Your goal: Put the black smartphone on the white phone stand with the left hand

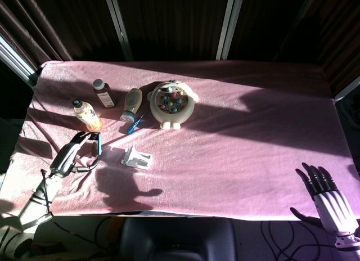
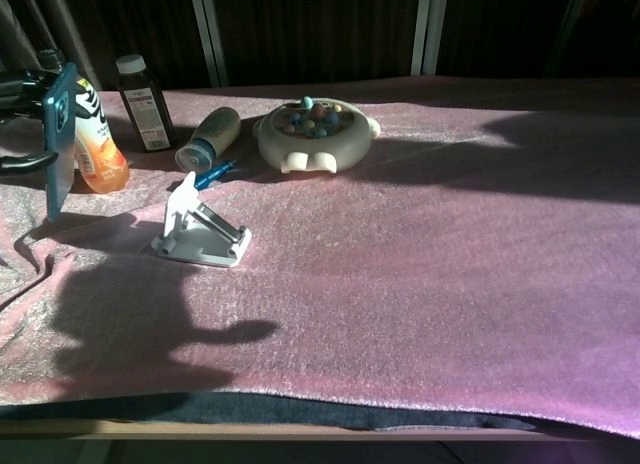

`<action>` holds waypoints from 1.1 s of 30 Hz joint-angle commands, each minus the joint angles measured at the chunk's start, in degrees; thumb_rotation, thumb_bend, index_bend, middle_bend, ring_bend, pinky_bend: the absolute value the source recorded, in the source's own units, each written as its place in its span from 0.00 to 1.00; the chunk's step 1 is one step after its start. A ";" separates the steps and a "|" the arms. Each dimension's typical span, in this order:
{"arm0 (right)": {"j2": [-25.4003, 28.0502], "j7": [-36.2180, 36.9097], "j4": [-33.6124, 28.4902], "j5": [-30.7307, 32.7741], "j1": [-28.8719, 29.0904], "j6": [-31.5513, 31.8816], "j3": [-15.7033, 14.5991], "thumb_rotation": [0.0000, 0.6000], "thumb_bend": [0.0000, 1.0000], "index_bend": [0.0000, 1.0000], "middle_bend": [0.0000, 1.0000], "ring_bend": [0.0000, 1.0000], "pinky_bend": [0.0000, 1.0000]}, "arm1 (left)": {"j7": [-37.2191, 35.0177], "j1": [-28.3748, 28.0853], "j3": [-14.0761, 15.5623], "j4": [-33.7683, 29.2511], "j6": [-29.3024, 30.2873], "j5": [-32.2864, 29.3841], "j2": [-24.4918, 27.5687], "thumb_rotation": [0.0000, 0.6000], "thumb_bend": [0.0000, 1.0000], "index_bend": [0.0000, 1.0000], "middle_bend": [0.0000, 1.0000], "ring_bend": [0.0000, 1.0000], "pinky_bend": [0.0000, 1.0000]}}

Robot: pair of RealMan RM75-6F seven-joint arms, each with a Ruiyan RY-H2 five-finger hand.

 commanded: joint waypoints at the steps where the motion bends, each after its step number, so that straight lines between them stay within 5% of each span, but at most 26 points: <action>1: -0.03 -0.14 -0.02 0.43 -0.02 -0.14 0.16 1.00 0.32 0.00 0.00 0.00 0.00 | -8.98 -4.62 0.36 9.50 -0.49 5.70 -3.07 1.00 0.35 0.93 1.00 0.63 0.08; 15: -0.47 -2.35 -0.79 3.18 0.53 -2.43 1.00 1.00 0.32 0.00 0.00 0.00 0.00 | -23.13 -9.55 5.42 20.70 -1.24 9.85 -7.93 1.00 0.35 0.93 1.00 0.61 0.09; 33: -0.24 -2.14 -0.99 3.38 0.50 -2.50 0.96 1.00 0.32 0.00 0.00 0.00 0.00 | -23.92 -11.83 6.66 23.38 -0.80 9.41 -11.52 1.00 0.34 0.93 1.00 0.61 0.09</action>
